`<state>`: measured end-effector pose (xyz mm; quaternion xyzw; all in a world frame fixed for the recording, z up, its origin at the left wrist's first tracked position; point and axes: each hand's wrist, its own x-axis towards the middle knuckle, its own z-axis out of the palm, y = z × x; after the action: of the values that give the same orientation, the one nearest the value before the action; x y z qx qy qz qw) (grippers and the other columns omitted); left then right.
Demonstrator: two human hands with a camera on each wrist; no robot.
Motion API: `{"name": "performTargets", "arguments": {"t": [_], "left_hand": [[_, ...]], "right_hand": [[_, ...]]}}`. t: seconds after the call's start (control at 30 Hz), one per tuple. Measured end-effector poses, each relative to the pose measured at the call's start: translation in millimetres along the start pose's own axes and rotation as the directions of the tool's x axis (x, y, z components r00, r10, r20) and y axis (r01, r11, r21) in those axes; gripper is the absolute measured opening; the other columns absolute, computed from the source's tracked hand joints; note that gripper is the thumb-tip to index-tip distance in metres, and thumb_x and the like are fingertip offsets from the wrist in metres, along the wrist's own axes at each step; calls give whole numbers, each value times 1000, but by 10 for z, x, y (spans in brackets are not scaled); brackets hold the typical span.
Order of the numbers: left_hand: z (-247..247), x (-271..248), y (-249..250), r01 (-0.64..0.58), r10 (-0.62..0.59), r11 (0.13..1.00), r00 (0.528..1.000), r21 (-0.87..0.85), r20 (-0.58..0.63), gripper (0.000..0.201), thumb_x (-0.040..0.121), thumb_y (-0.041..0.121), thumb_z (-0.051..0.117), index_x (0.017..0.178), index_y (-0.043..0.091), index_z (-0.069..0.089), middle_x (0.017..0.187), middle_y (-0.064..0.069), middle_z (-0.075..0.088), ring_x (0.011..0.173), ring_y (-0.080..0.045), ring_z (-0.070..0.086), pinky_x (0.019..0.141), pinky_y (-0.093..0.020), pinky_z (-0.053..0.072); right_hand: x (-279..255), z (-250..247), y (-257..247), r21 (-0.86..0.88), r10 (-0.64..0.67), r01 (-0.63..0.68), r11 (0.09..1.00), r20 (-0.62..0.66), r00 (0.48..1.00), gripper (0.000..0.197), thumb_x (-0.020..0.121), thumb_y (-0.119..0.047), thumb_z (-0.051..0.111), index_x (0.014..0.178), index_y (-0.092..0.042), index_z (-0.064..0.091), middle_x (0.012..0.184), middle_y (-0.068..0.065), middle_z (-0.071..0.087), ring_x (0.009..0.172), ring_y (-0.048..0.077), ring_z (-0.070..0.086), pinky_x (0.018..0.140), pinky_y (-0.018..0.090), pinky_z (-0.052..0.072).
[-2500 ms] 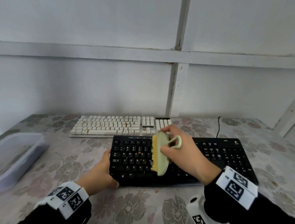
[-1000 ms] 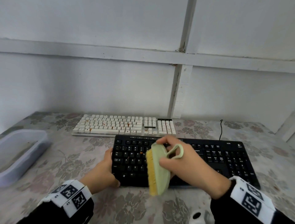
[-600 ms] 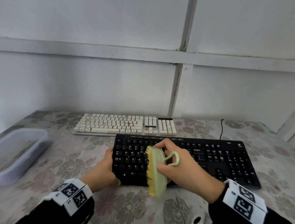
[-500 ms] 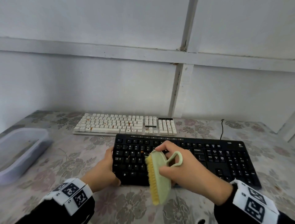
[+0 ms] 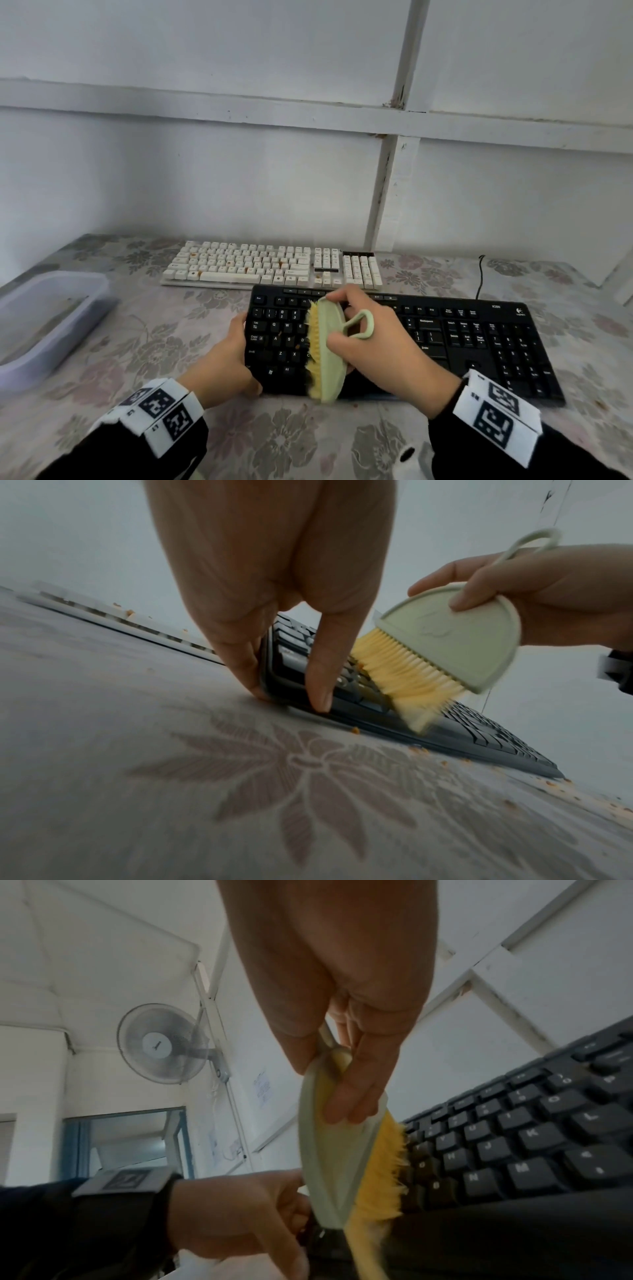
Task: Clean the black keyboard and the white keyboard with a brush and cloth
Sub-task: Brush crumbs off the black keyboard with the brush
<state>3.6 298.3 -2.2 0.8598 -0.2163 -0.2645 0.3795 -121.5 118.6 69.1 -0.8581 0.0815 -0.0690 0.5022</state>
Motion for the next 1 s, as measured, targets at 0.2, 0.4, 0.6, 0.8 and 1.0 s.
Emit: {"name": "performTargets", "arguments": {"t": [0.2, 0.4, 0.6, 0.8, 1.0], "left_hand": [[20, -3, 4, -2, 2, 1000, 1000, 1, -1, 109, 65, -4, 70, 141, 33, 0, 103, 3, 58, 96, -15, 57, 78, -26, 48], [17, -35, 29, -1, 1, 1000, 1000, 12, -5, 107, 66, -3, 69, 140, 32, 1, 104, 2, 58, 96, -14, 57, 76, -25, 48], [14, -13, 19, 8, -8, 1000, 1000, 9, -4, 109, 66, -3, 69, 141, 33, -1, 103, 1, 57, 96, -17, 57, 77, -27, 48], [14, -28, 26, 5, -5, 1000, 1000, 16, -5, 109, 65, -3, 69, 140, 34, -1, 105, 0, 58, 99, -17, 56, 83, -30, 49], [13, -44, 34, 10, -10, 1000, 1000, 13, 1, 108, 66, -3, 68, 141, 33, -1, 103, 3, 57, 96, -14, 55, 77, -26, 47]], "right_hand": [[-71, -86, -86, 55, 6, -7, 998, 27, 1000, 34, 82, -4, 57, 108, -25, 53, 91, 7, 64, 66, 14, 67, 52, 21, 54], [184, -159, -154, 22, -57, 62, 998, -158, 986, 35, 84, -4, 55, 113, -23, 48, 89, 16, 64, 57, 19, 60, 50, 21, 54], [-1, 76, -36, -57, -6, 6, 998, 4, 1000, 34, 83, -7, 54, 109, -27, 45, 80, 18, 58, 59, 17, 48, 57, 45, 54], [-127, 16, -83, -8, 52, -51, 999, 73, 996, 35, 80, -6, 57, 108, -25, 51, 80, 5, 58, 53, 11, 52, 51, 28, 53], [124, -153, -193, 12, -45, 48, 999, -159, 986, 36, 84, -5, 56, 115, -23, 47, 88, 10, 62, 66, 19, 66, 51, 19, 55]]}}
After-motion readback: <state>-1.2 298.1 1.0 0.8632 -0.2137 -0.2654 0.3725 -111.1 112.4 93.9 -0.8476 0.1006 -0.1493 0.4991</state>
